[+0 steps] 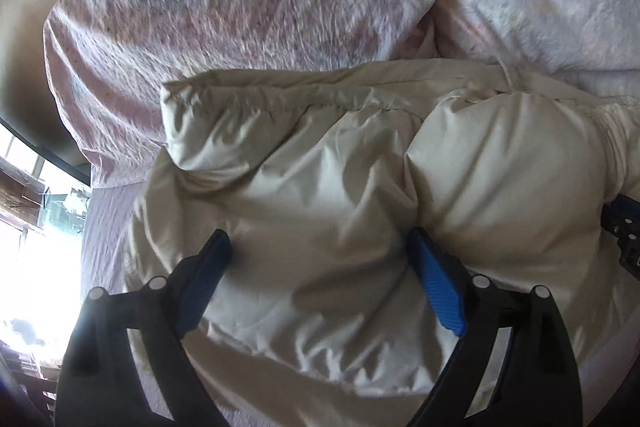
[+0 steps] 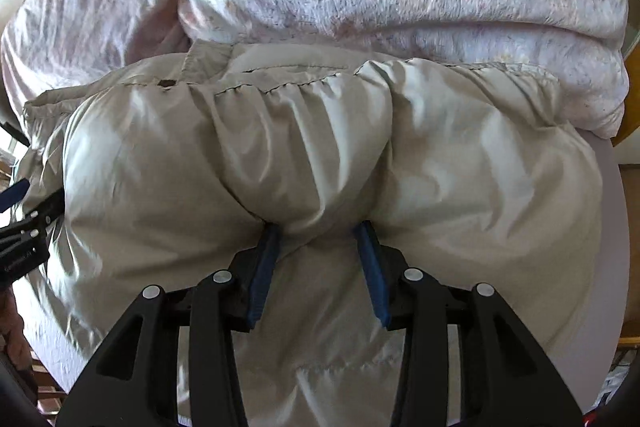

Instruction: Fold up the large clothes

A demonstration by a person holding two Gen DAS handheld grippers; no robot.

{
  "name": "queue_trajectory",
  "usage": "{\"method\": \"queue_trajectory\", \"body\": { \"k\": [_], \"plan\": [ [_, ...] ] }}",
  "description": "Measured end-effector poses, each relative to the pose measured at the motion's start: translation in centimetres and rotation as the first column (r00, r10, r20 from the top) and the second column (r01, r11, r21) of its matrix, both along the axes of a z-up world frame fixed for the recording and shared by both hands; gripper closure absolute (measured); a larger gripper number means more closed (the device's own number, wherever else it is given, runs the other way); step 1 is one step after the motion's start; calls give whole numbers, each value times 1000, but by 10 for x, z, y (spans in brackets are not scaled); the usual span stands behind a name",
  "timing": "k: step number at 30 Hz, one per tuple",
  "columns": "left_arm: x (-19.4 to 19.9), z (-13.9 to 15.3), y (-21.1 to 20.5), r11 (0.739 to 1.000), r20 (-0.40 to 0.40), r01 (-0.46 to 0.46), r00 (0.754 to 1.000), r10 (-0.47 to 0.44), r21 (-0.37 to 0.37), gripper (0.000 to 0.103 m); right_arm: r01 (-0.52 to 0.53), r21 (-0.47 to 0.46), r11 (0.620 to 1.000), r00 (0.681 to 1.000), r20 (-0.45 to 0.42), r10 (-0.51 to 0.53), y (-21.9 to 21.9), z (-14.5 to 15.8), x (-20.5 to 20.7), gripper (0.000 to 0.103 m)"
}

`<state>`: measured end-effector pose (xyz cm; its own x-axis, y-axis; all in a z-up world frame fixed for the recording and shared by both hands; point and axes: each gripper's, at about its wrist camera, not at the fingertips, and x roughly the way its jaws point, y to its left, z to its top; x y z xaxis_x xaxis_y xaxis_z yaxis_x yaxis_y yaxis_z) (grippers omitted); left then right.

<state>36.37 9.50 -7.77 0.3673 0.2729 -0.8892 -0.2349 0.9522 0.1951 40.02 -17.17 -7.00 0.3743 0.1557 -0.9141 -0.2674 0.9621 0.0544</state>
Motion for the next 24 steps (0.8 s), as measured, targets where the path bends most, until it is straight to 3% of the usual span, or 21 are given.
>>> {"method": "queue_trajectory", "body": {
  "k": [9, 24],
  "plan": [
    [18, -20, 10, 1000, 12, -4, 1000, 4, 0, 2, 14, 9, 1000, 1000, 25, -15, 5, -12, 16, 55],
    [45, -45, 27, 1000, 33, 5, 999, -5, -17, 2, 1, 1, 1000, 998, 65, -1, 15, -32, 25, 47]
  ]
}}
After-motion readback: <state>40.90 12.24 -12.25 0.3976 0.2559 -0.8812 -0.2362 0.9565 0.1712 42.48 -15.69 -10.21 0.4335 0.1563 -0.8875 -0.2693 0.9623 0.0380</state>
